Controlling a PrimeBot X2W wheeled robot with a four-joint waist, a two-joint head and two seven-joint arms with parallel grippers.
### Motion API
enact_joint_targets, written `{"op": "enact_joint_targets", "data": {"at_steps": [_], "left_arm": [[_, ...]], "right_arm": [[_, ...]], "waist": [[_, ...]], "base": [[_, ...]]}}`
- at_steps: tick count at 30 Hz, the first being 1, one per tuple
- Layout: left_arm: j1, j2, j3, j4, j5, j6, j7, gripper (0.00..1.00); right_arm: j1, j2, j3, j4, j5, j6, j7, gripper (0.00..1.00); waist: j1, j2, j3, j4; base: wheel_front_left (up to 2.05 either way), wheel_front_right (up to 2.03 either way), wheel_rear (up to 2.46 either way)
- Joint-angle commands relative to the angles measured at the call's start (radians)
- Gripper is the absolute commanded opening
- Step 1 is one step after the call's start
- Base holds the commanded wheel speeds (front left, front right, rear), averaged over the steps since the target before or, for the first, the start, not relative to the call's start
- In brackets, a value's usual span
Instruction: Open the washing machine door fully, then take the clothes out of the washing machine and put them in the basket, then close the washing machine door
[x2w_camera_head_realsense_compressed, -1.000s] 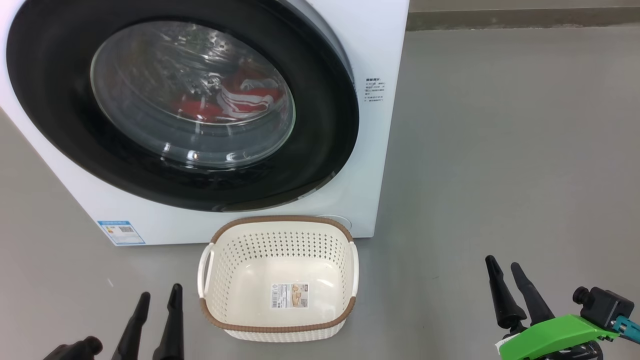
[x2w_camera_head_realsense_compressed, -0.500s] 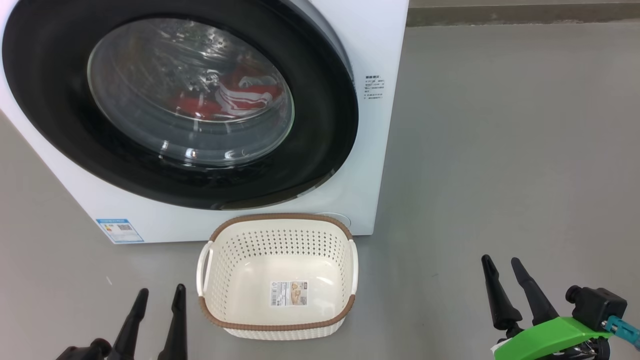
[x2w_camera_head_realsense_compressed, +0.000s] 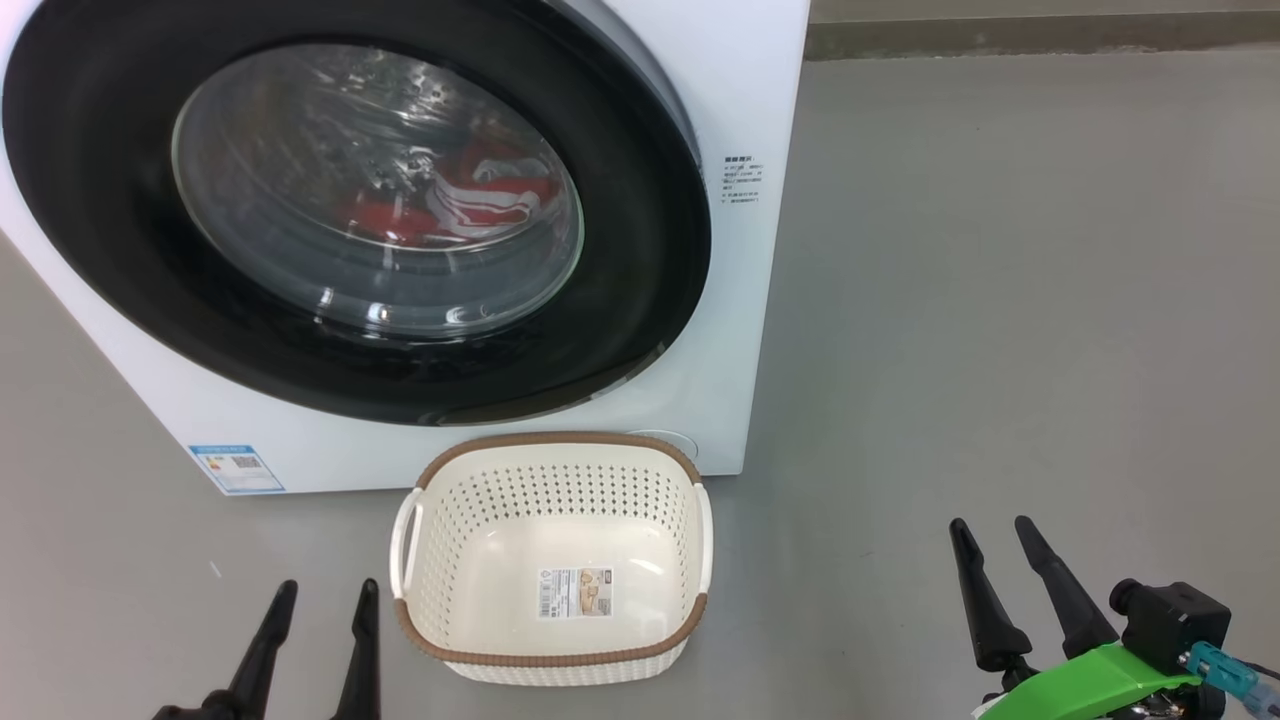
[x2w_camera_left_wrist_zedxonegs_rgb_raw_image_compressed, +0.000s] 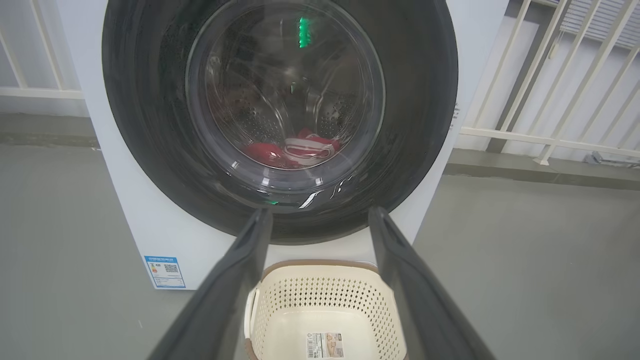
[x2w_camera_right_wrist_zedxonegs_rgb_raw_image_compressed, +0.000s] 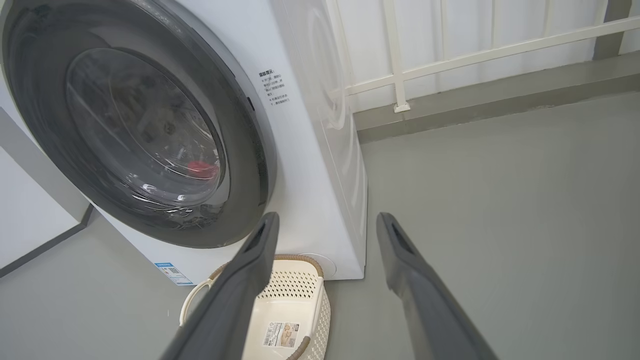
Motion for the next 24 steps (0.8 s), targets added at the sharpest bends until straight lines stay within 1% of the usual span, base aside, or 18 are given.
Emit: {"op": "enact_joint_targets", "data": {"at_steps": [1, 14, 24], "left_arm": [[-0.008, 0.012, 0.032, -0.035, 0.036, -0.003, -0.018, 1.0], [0.009, 0.008, 0.043, -0.027, 0.161, -0.011, -0.056, 1.0], [0.008, 0.004, 0.044, -0.012, 0.151, -0.014, -0.056, 1.0]], "right_arm": [[-0.006, -0.015, 0.021, -0.028, -0.034, 0.001, -0.02, 1.0], [0.023, -0.012, -0.006, -0.04, -0.151, 0.001, -0.057, 1.0], [0.029, -0.006, -0.013, -0.029, -0.15, 0.001, -0.057, 1.0]], "waist": [[0.0, -0.0001, 0.0, -0.001], [0.0, -0.0001, 0.0, -0.005], [0.0, -0.0001, -0.001, -0.008]], "base": [[0.0, 0.0, 0.0], [0.0, 0.0, 0.0], [0.0, 0.0, 0.0]]}}
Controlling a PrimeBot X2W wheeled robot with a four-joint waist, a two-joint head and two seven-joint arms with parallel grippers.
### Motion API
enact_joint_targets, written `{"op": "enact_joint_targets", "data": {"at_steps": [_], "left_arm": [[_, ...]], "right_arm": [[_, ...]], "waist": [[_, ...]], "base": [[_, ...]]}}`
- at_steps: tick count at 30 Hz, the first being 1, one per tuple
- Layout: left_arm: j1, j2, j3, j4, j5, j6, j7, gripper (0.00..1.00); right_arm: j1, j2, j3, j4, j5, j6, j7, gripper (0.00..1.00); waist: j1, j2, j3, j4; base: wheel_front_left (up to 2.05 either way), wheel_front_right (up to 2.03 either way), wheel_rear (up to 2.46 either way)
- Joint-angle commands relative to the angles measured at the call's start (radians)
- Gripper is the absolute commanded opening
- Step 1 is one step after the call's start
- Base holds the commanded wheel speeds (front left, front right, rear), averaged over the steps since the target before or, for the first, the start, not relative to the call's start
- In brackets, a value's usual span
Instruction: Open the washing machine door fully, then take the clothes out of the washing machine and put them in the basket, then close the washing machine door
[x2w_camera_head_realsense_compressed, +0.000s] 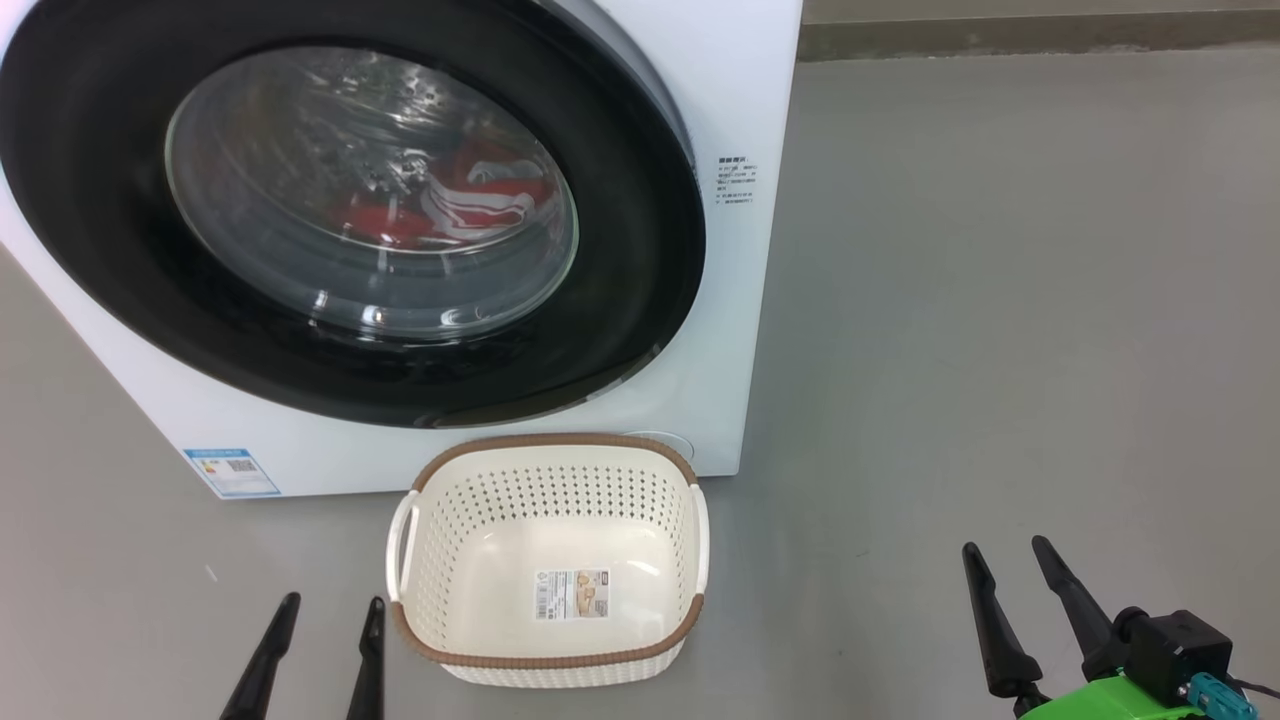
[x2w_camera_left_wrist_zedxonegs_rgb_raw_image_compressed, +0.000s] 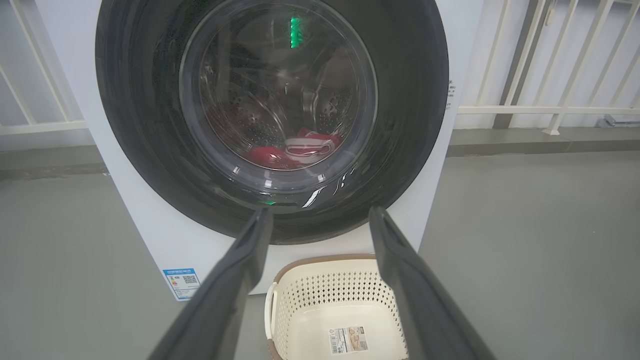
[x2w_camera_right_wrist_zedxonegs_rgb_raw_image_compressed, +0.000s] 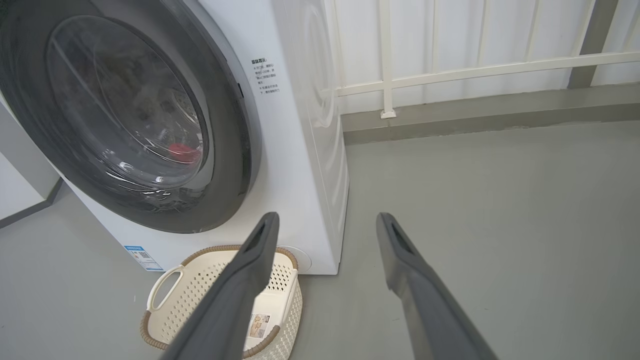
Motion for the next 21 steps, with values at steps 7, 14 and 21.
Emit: {"op": "enact_joint_targets", "data": {"at_steps": [7, 14, 21], "left_arm": [[-0.01, 0.004, 0.034, -0.012, -0.001, -0.006, -0.01, 1.0], [-0.007, 0.003, 0.031, -0.012, -0.004, -0.006, -0.01, 1.0], [-0.021, 0.002, 0.028, -0.011, -0.012, -0.007, -0.01, 1.0]], "right_arm": [[-0.009, -0.005, 0.01, -0.023, -0.009, 0.001, -0.014, 1.0], [-0.013, 0.0, 0.011, -0.04, 0.023, 0.001, -0.014, 1.0], [-0.082, 0.002, 0.021, -0.057, 0.134, 0.001, -0.014, 0.0]], "waist": [[0.0, -0.0001, -0.01, 0.001], [0.0, -0.0001, -0.013, 0.003], [0.0, -0.0001, -0.002, 0.012]], "base": [[0.0, 0.0, 0.0], [0.0, 0.0, 0.0], [0.0, 0.0, 0.0]]}}
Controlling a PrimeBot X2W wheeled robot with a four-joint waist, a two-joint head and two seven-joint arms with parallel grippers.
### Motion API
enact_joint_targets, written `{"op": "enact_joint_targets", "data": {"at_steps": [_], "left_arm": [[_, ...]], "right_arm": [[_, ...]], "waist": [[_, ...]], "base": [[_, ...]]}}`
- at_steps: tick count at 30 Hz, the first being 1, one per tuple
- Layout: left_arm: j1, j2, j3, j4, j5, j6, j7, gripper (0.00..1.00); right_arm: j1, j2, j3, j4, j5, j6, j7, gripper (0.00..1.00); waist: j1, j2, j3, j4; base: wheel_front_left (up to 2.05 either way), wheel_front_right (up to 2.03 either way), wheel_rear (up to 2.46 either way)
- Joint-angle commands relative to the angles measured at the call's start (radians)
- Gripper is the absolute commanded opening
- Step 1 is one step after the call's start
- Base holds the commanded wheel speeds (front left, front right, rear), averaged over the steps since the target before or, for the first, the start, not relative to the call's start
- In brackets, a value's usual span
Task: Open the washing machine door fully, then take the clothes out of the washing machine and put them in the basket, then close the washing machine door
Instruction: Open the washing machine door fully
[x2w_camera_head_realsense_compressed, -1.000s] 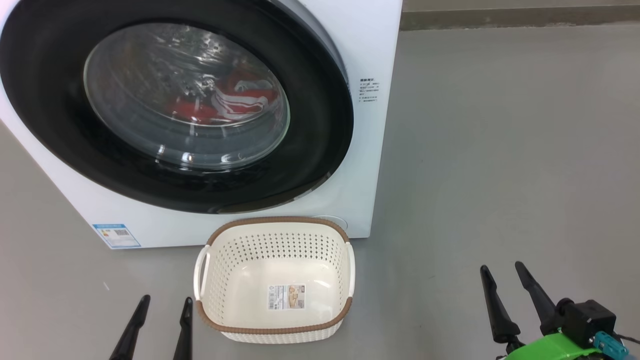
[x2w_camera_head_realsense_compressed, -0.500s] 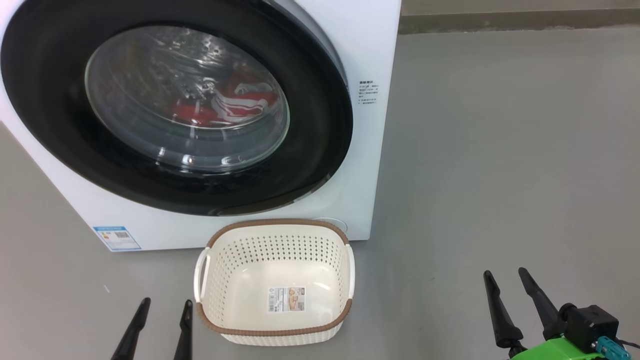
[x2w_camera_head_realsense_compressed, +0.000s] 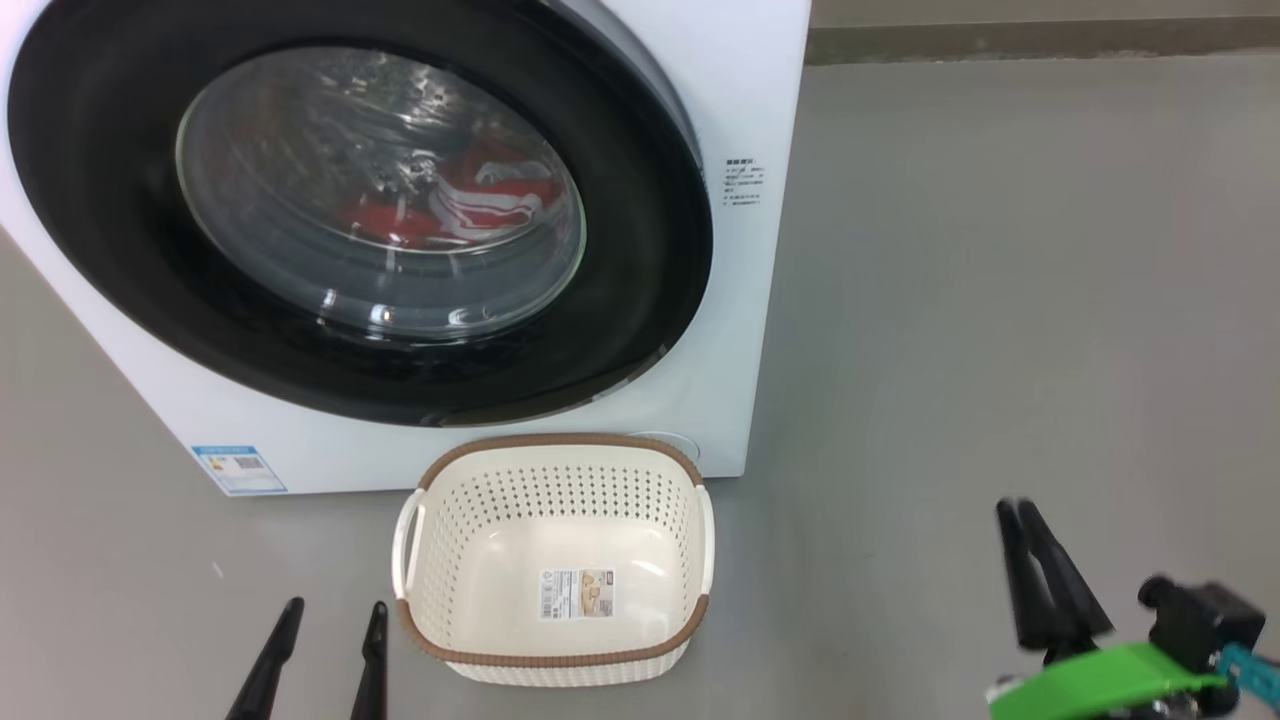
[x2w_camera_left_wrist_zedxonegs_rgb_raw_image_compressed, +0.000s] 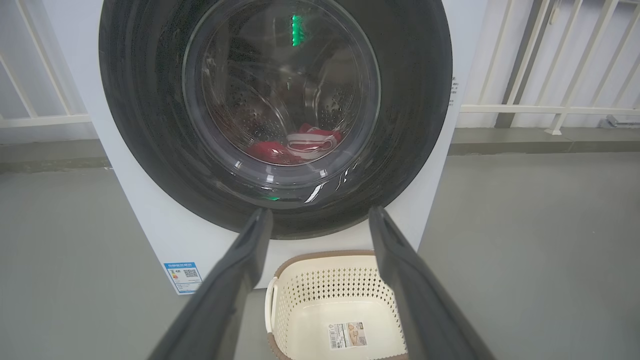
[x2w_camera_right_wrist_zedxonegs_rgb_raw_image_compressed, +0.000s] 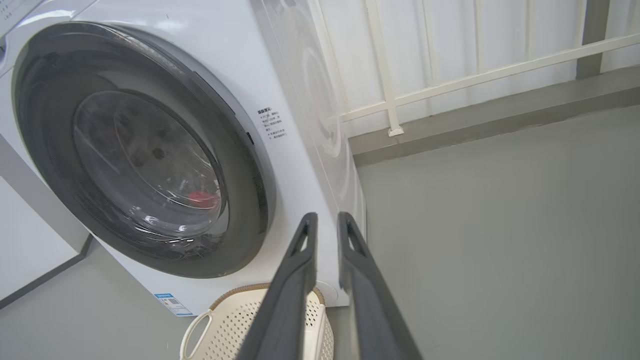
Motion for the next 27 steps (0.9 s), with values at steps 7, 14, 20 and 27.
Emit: {"op": "enact_joint_targets", "data": {"at_steps": [7, 14, 20, 27], "left_arm": [[-0.051, 0.002, 0.001, -0.017, -0.029, -0.006, -0.01, 1.0], [-0.085, 0.002, -0.023, -0.004, -0.055, -0.006, -0.01, 1.0], [-0.124, 0.002, -0.049, 0.005, -0.069, -0.006, -0.01, 1.0], [-0.166, 0.002, -0.058, 0.015, -0.091, -0.006, -0.01, 1.0]], "right_arm": [[-0.216, -0.009, 0.08, -0.024, 0.12, 0.001, -0.012, 0.0], [-0.402, -0.018, 0.127, 0.042, 0.268, 0.001, -0.012, 0.0], [-0.541, -0.056, 0.155, 0.093, 0.365, 0.001, -0.012, 0.0], [-0.701, -0.12, 0.209, 0.161, 0.508, 0.001, -0.008, 0.0]], "waist": [[-0.0001, -0.0001, 0.034, 0.033], [-0.0001, -0.0001, 0.066, 0.081], [-0.0001, -0.0001, 0.107, 0.132], [-0.0001, -0.0001, 0.165, 0.174]], "base": [[0.0, 0.0, 0.0], [0.0, 0.0, 0.0], [0.0, 0.0, 0.0], [0.0, 0.0, 0.0]]}}
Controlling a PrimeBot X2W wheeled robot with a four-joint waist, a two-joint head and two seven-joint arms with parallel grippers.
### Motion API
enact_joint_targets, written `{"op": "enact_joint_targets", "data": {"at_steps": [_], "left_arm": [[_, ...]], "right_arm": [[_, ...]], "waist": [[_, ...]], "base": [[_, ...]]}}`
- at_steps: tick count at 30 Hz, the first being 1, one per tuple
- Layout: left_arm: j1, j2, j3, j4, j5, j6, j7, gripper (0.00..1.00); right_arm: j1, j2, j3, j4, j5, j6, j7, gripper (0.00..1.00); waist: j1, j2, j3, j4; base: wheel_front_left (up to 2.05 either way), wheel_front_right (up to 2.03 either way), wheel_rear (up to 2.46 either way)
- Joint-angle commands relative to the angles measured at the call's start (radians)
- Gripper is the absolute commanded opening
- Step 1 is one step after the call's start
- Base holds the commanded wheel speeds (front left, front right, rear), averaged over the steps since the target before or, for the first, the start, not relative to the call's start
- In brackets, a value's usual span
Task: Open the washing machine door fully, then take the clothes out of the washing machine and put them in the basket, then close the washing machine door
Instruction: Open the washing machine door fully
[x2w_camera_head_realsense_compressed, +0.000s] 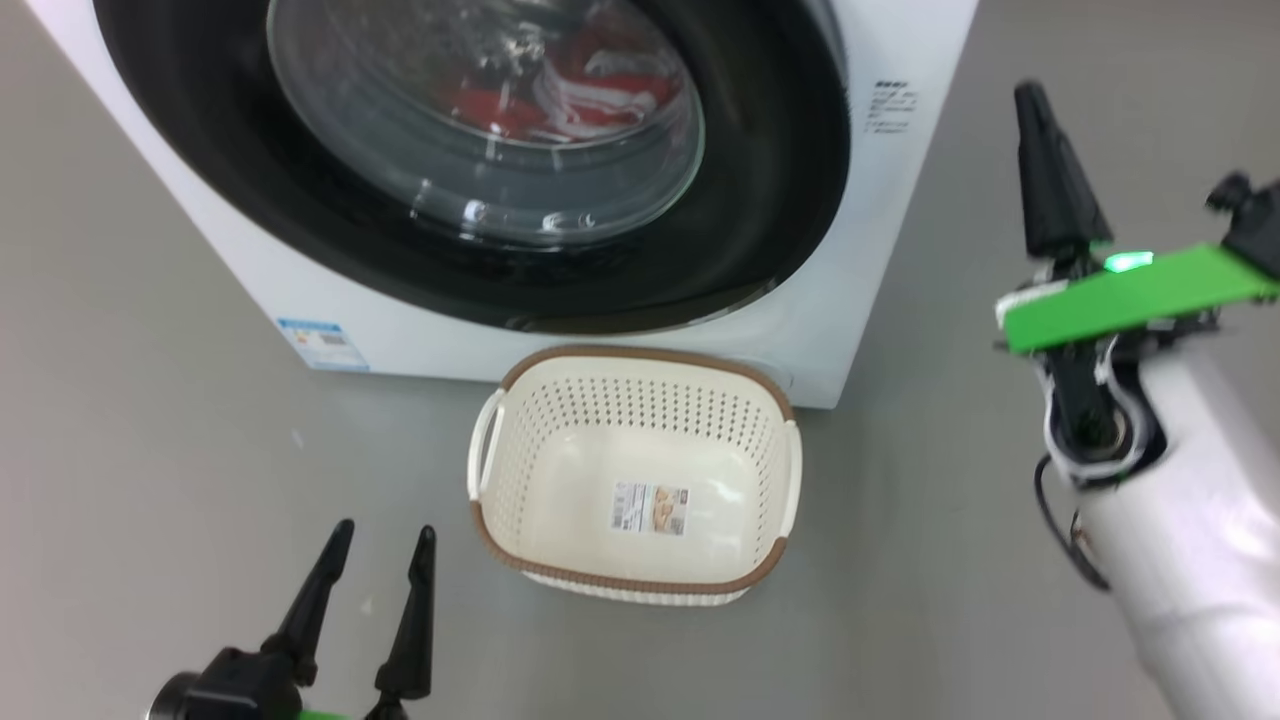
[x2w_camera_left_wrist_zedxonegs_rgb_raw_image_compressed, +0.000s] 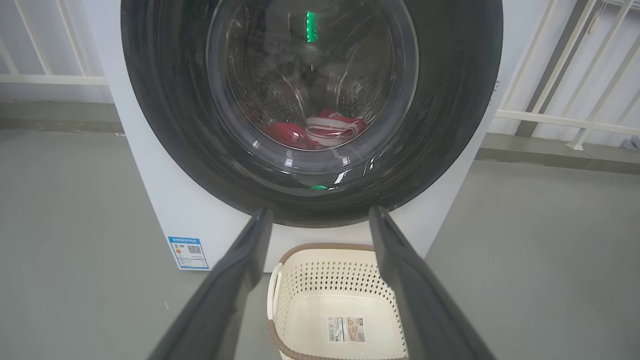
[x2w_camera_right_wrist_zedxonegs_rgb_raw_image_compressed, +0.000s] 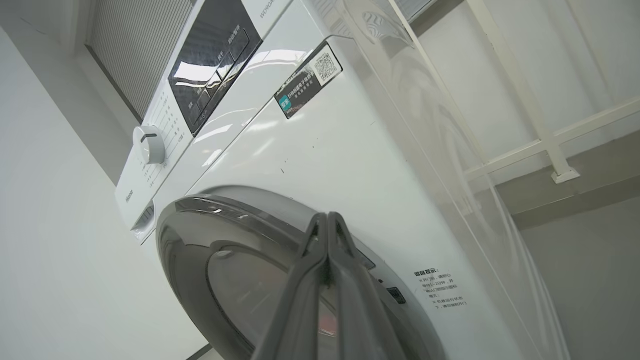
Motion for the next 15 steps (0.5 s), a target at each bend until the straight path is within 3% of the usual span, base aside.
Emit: {"op": "enact_joint_targets", "data": {"at_steps": [1, 5, 15], "left_arm": [[-0.041, 0.006, 0.025, -0.019, -0.007, -0.006, -0.009, 1.0], [-0.064, 0.006, 0.008, -0.012, -0.015, -0.006, -0.009, 1.0], [-0.102, 0.005, -0.031, 0.01, -0.032, -0.006, -0.009, 1.0]], "right_arm": [[-0.055, -0.012, 0.033, -0.01, 0.033, 0.001, -0.003, 0.0], [-0.142, -0.054, 0.063, 0.033, 0.155, 0.001, 0.047, 0.0], [-0.281, -0.131, 0.098, 0.144, 0.433, 0.001, 0.303, 0.0]], "waist": [[0.0, 0.0, 0.039, 0.032], [0.0, 0.0, 0.066, 0.052], [0.0, 0.0, 0.107, 0.101]], "base": [[0.0, 0.0, 0.0], [0.0, 0.0, 0.0], [0.0, 0.0, 0.0]]}}
